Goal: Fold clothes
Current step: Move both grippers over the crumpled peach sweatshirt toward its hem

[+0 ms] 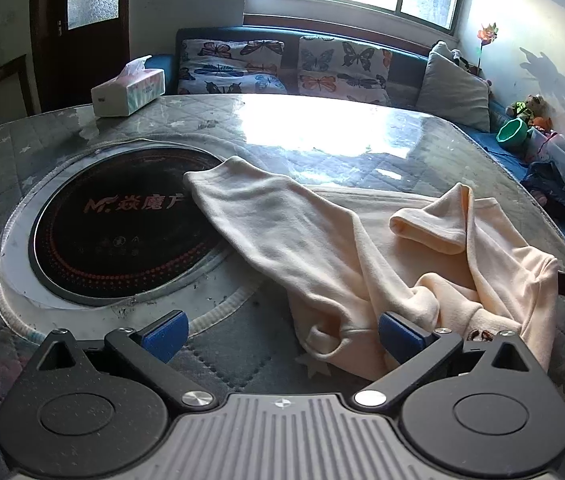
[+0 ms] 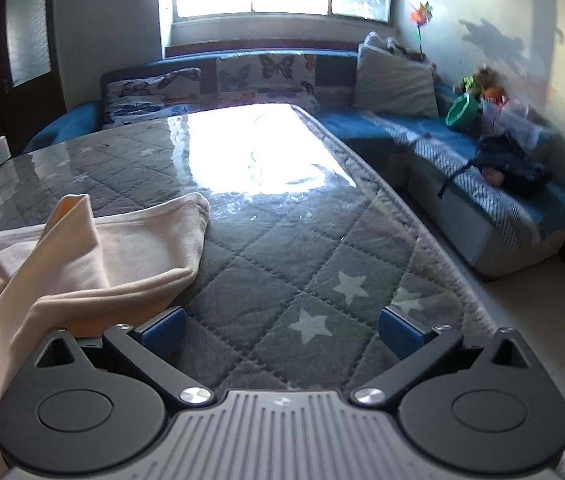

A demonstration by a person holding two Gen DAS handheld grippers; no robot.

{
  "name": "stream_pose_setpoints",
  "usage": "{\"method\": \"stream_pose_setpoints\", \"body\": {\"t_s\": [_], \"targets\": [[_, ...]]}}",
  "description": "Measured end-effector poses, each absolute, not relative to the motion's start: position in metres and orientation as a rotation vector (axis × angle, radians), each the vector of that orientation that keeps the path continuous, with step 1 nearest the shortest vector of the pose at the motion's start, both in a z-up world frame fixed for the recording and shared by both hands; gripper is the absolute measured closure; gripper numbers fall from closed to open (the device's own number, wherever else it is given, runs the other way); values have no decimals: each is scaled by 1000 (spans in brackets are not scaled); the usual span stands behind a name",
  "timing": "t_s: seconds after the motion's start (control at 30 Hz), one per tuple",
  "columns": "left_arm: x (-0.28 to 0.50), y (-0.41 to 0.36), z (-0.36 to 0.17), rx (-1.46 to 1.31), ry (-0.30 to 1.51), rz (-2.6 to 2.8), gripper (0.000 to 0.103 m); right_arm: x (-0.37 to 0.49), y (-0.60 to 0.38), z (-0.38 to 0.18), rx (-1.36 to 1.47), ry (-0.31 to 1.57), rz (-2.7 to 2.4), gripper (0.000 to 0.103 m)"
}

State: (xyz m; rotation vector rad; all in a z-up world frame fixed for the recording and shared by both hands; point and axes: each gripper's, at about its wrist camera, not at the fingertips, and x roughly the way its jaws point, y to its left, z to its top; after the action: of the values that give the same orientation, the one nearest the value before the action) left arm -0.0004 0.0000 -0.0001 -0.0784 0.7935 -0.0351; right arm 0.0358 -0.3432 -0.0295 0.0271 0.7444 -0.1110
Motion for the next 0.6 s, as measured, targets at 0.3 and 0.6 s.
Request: {"method": "stream_pose_setpoints", "body": {"t_s": [0.3,0.6], "targets": [[-4,0,-1,-84,818,-37,0,-4,-321,-20,53,640,-62,0],[-7,0,-1,-92,825,-44,0,-46,-306,2,41,620,2,0]]}}
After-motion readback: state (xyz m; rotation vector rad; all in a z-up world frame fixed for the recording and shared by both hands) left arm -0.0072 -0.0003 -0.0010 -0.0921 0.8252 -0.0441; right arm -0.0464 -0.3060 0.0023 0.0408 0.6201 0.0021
